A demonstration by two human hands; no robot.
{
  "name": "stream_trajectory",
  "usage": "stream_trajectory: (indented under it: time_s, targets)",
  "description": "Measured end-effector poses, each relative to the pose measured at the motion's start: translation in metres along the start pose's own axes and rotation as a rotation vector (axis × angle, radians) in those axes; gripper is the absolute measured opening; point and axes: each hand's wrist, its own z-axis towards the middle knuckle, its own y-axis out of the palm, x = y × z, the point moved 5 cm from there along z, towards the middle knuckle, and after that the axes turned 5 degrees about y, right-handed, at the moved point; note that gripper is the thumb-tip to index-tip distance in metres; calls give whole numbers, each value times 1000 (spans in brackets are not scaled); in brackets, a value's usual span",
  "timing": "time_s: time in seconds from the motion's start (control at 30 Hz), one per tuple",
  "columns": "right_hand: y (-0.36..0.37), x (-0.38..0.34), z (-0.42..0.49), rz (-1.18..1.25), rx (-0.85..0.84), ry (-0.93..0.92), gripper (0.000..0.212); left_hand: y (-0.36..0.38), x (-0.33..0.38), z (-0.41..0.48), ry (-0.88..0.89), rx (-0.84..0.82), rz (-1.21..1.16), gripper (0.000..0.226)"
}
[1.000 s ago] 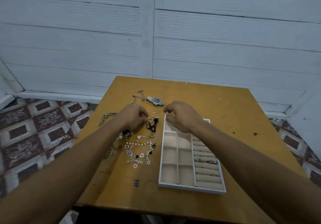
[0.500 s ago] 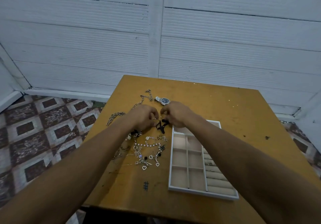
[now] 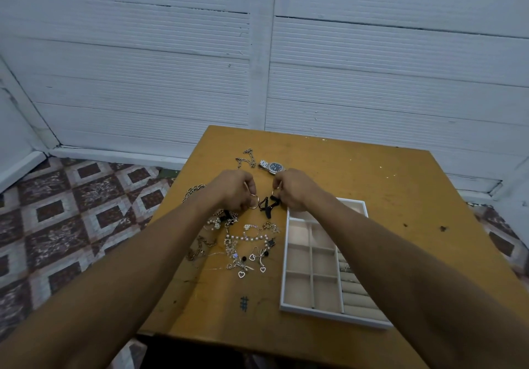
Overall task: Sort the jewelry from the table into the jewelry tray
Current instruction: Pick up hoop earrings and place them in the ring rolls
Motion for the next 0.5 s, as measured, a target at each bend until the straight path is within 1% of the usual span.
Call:
stream_trajectory:
  time_s: [0.07,0.23,0.4,0.5]
  targets:
    - [-1,1,-1,-11,3,23,22,-1,-3,-2,-12,6,-69,12]
    - [-3,1,-5,22,36,25,20,-7,-8,-5,-22,41,-125,6]
    - [-5,2,-8,117,91,43,13,-11,-9,-8,-25,56,-118,12]
    - [-6,3,-11,226,104,58,24,-13,-7,-12,-22,68,-112,13]
